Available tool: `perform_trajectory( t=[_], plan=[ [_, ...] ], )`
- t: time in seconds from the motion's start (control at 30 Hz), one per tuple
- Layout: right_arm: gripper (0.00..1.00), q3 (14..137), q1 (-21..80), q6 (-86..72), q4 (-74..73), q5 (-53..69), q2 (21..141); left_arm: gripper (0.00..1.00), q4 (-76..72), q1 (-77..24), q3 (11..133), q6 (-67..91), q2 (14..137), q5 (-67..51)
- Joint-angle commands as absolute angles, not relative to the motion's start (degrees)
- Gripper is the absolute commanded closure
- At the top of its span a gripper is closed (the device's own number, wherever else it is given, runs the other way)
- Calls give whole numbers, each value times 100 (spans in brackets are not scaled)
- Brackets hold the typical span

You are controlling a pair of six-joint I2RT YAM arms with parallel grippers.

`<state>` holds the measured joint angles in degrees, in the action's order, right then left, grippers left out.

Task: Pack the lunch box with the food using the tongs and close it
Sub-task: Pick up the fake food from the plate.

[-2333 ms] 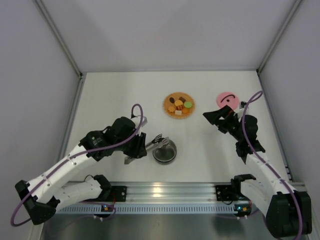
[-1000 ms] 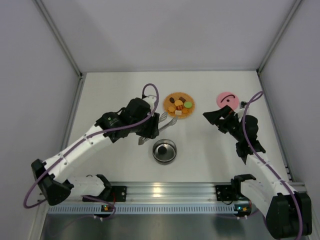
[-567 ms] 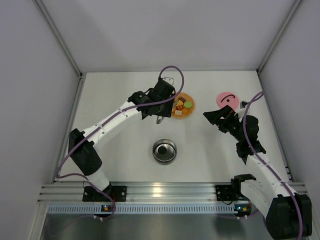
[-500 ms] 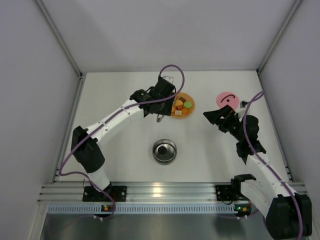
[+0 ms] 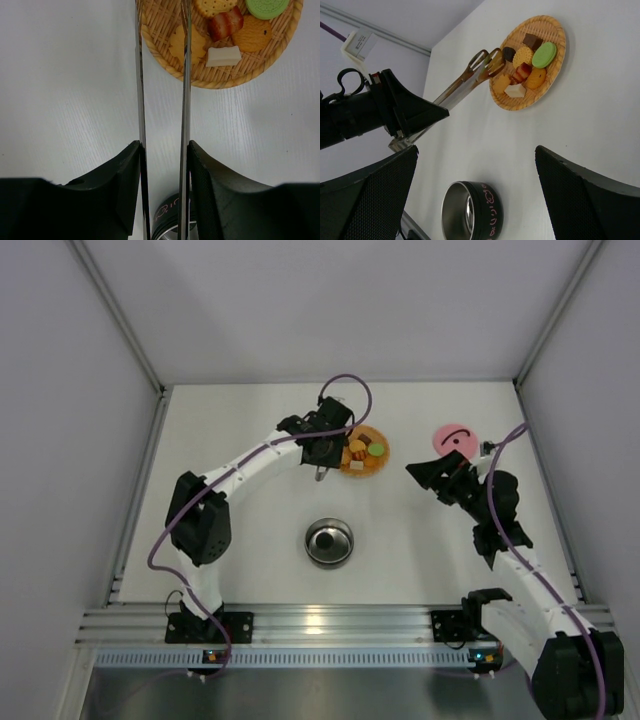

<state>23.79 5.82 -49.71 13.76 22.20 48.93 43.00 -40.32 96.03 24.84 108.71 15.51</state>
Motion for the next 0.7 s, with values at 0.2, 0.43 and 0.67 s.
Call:
perform_trajectory(
  t=[0.2, 0.43, 0.67],
  plan=[
    [1, 2575, 501, -4869, 1547, 2171, 4702, 54, 3788, -4043, 9940, 2435, 10986, 1468],
    [1, 2566, 501, -4843, 1521, 2136, 4711, 54, 3841, -4043, 10090, 2426, 11232, 1459],
    [0, 2566, 501, -4816, 1503, 2109, 4702, 54, 3911, -4043, 10239, 2452, 11391, 1512]
  ],
)
